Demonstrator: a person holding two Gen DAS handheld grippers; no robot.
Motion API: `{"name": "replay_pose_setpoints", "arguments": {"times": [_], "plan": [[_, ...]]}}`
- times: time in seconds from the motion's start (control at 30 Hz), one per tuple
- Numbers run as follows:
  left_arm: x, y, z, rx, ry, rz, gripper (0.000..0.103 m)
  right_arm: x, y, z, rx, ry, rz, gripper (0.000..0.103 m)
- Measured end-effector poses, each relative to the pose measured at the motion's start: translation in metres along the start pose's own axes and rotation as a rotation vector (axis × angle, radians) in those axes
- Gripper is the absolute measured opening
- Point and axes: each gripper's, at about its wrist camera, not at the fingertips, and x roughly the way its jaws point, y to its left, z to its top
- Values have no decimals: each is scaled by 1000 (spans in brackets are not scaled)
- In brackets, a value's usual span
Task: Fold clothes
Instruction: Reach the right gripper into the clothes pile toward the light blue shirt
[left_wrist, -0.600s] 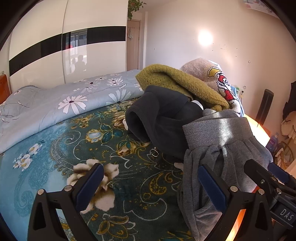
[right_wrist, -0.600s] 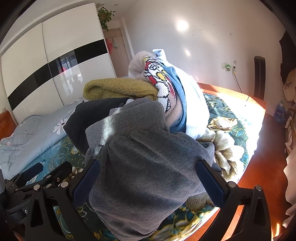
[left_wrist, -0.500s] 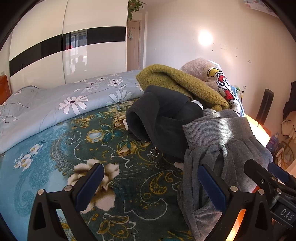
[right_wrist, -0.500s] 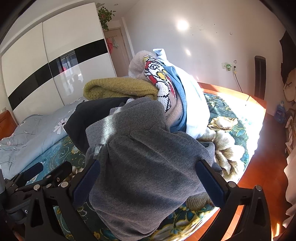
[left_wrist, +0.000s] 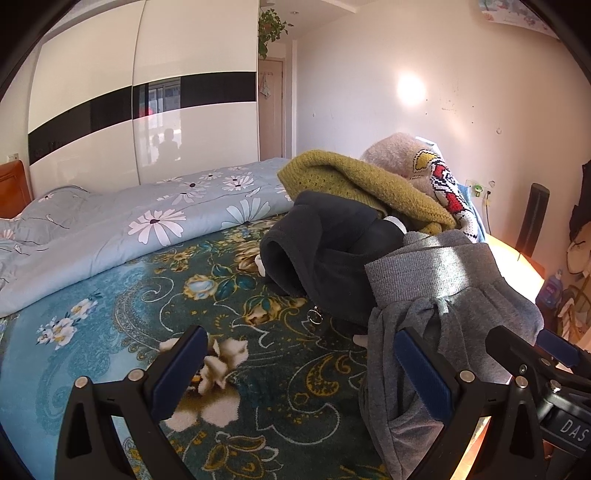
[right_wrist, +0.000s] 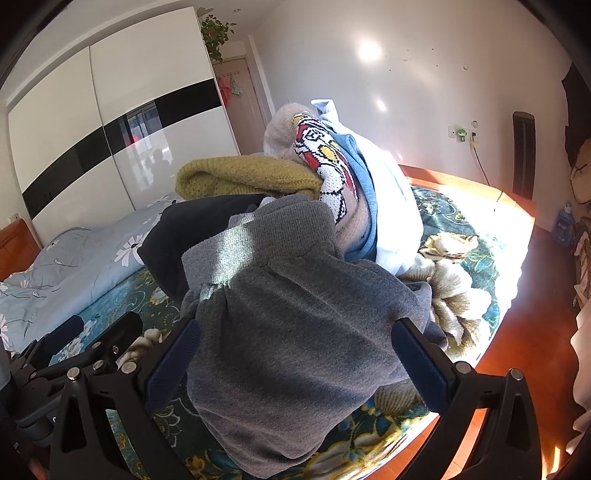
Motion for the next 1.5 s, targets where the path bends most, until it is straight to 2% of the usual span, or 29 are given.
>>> {"name": "replay_pose_setpoints", "arguments": {"times": [0.27,0.8,1.5], "plan": [[-9,-7,2,37,-34,64,103,-3,-1,-1,8,-1,39,103],[-15,-4,4,1,-9,14,103,-11,-1,-1,-15,-50,107,103],[-17,1,3,-10,12,21,103,-12,4,-2,-18,-41,140,103]]}}
